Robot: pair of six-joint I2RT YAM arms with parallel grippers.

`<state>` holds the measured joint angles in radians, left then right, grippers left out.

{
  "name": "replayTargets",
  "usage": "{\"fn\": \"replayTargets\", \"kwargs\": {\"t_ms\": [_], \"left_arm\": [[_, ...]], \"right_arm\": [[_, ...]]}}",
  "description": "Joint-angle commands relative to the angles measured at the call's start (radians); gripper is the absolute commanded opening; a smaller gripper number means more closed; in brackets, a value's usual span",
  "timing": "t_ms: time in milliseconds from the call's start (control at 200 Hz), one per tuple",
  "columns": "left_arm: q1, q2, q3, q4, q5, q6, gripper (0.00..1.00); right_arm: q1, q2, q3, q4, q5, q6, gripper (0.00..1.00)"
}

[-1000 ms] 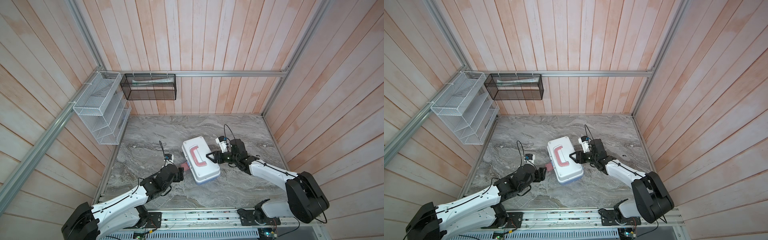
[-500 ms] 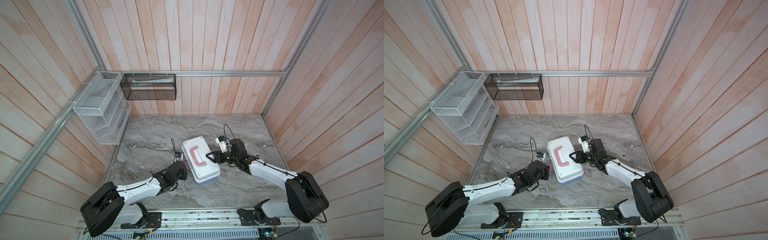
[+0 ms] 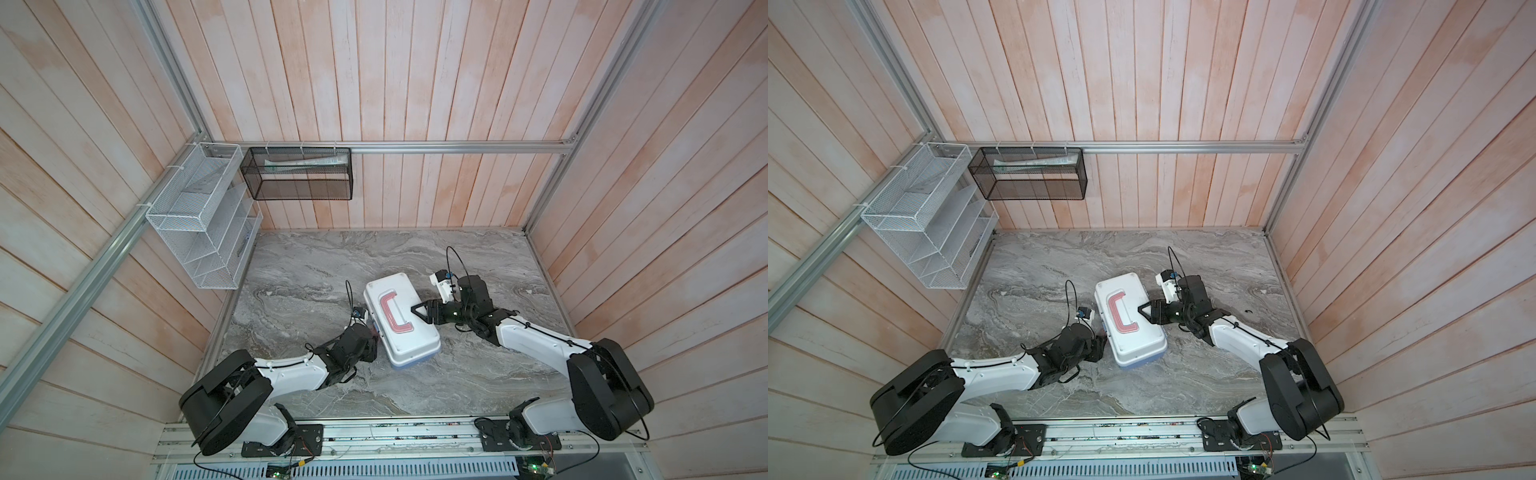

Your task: Pack the tool kit

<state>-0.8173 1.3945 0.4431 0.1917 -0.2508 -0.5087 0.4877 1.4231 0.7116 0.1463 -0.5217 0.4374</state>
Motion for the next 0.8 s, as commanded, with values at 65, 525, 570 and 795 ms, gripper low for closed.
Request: {"fn": "replayTargets", "kwargs": {"t_ms": [65, 525, 570, 795], "left_arm": [[-0.016, -0.126, -0.065, -0.028, 0.016, -0.025, 0.79], [-0.037, -0.097, -0.208, 0.289, 0.086, 0.109, 0.86], [-0.037, -0.068, -0.204, 0.326, 0.085, 0.119, 0.86], [-0.038, 0.072, -0.186, 0.463, 0.07, 0.127, 0.86]], "right_arm": [[0.007, 0.028, -0.021, -0.146, 0.029, -0.016, 0.59], [0.005, 0.043, -0.017, -0.148, 0.025, -0.026, 0.59], [0.005, 0.049, -0.015, -0.15, 0.023, -0.027, 0.59], [0.005, 0.064, -0.012, -0.148, 0.021, -0.031, 0.59]]}}
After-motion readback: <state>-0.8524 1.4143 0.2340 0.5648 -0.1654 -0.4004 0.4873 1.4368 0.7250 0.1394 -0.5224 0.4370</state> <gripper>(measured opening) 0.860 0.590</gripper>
